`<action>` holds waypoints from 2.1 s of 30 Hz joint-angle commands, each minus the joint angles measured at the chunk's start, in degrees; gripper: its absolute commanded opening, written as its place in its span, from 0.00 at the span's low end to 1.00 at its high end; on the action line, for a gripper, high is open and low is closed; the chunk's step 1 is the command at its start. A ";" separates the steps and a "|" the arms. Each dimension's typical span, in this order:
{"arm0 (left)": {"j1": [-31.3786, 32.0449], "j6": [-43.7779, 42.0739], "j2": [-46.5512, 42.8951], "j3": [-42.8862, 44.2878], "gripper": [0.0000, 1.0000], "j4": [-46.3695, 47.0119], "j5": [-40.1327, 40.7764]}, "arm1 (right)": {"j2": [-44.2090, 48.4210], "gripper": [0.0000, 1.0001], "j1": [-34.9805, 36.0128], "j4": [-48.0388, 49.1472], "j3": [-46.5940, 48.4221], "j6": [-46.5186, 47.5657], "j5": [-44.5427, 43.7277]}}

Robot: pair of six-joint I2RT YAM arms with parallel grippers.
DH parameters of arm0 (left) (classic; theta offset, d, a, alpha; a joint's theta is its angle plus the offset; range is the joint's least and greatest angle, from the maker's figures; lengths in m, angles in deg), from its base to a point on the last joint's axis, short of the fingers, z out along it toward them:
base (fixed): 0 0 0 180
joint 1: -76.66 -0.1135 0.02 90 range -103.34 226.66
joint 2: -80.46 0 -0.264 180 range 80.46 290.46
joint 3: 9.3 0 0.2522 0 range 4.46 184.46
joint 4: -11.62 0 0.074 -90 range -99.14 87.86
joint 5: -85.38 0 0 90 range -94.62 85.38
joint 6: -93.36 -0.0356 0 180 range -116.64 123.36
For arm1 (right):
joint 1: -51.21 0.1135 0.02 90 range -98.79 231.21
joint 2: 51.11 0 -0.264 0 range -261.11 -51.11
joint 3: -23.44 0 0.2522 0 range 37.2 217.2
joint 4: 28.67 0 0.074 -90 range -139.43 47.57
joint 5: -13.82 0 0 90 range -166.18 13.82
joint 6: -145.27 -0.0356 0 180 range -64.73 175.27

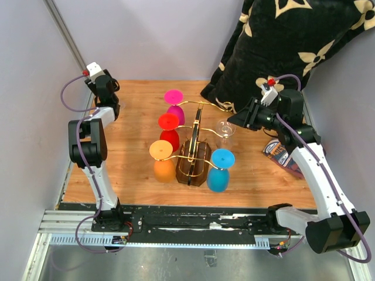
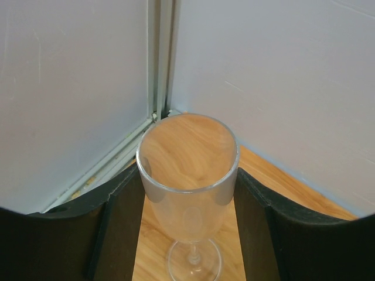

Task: Take the wine glass off the wine glass rack

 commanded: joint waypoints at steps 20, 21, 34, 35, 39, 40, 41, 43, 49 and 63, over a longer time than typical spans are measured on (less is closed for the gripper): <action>0.14 6.08 -0.54 -0.85 0.76 -0.20 -8.36 | 1.81 0.00 -1.51 5.96 -6.82 -0.09 6.44; 0.08 6.40 -0.72 -0.74 0.77 -0.32 -8.77 | 2.01 0.01 -1.90 6.15 -7.04 -0.37 6.60; 0.46 7.61 -0.35 2.59 0.98 -6.12 -11.91 | 7.81 0.01 -8.34 11.51 -9.87 -5.57 9.91; 0.50 7.47 -0.06 2.84 0.99 -6.73 -11.86 | 7.96 0.01 -8.60 11.46 -9.92 -5.62 10.12; 0.79 7.09 0.91 3.04 1.00 -8.17 -11.66 | 8.32 0.00 -8.99 11.55 -10.11 -5.55 10.53; 0.96 6.91 0.96 2.98 1.00 -8.44 -11.11 | 8.39 0.01 -9.15 11.58 -10.11 -5.56 10.58; 1.14 6.67 0.85 2.83 1.00 -8.59 -10.54 | 8.53 0.01 -9.29 11.57 -10.00 -5.55 10.59; 1.58 6.79 0.08 2.00 1.00 -8.67 -8.66 | 9.04 0.01 -9.67 11.87 -9.97 -5.91 10.76; 1.74 7.51 -1.90 1.17 1.00 -11.10 -6.15 | 10.84 0.01 -10.64 13.13 -9.77 -7.57 10.75; 1.74 13.09 -11.51 -8.22 1.00 -13.40 -3.28 | 8.25 0.01 -12.52 22.63 -11.23 -13.44 11.38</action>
